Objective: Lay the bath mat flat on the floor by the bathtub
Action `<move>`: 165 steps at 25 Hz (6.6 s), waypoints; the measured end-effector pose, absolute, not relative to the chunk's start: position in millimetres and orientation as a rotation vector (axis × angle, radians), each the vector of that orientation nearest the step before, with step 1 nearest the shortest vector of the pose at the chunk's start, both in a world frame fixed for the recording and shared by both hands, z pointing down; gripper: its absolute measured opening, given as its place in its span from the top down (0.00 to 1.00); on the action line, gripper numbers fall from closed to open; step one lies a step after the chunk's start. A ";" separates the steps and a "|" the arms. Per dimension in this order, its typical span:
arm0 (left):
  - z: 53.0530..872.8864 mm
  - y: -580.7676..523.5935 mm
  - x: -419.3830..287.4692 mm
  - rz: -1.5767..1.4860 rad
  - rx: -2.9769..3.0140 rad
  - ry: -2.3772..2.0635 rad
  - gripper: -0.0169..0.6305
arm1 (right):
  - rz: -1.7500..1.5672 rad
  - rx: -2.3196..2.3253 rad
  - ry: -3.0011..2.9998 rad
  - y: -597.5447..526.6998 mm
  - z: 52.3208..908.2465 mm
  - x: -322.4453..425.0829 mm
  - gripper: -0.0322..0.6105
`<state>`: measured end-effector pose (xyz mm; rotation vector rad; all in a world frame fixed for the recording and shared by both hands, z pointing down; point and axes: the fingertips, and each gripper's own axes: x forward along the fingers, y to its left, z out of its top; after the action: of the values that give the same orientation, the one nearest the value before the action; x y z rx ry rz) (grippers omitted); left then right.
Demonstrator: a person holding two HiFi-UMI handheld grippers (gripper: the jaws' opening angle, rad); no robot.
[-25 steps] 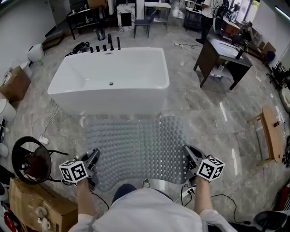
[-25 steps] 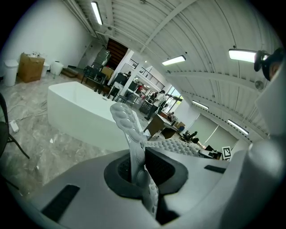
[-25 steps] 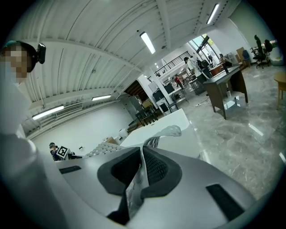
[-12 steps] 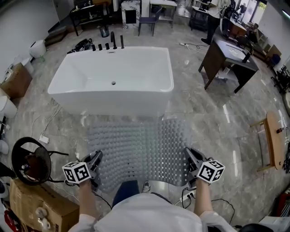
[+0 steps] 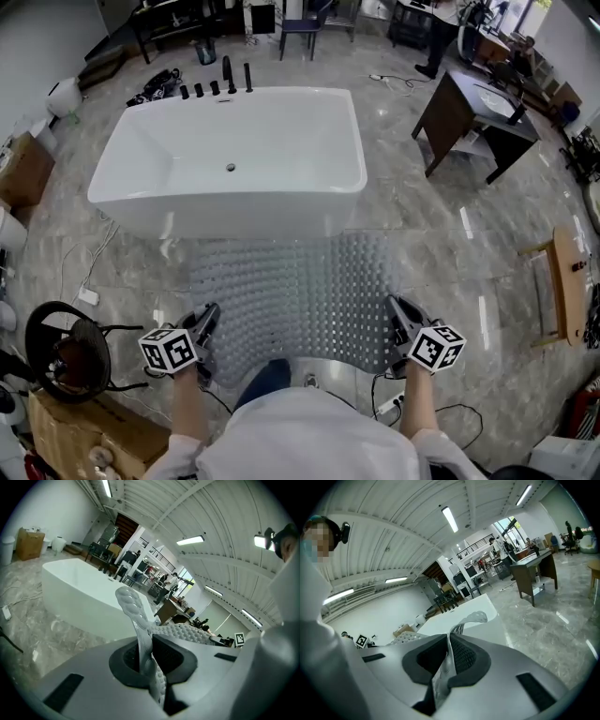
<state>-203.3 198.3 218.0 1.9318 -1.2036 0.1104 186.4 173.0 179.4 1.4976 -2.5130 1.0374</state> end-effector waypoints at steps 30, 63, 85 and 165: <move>277.2 53.2 -215.3 0.230 1.978 -1.136 0.91 | 1.060 1.616 -2.360 48.2 240.0 173.7 0.89; 452.3 -22.6 -186.6 0.380 1.859 -1.243 0.91 | 1.127 1.542 -2.217 -48.5 427.3 198.0 0.89; 559.5 -47.2 -187.3 0.439 1.804 -1.240 0.91 | 1.157 1.548 -2.122 -67.5 549.0 191.2 0.89; 904.3 -98.4 -184.4 0.650 1.755 -1.306 0.91 | 1.042 1.423 -2.026 -119.8 898.0 205.3 0.89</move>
<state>-184.4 -98.4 904.3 1.7548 -1.3062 0.6500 205.3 -119.8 898.0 1.4229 -2.0261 1.0421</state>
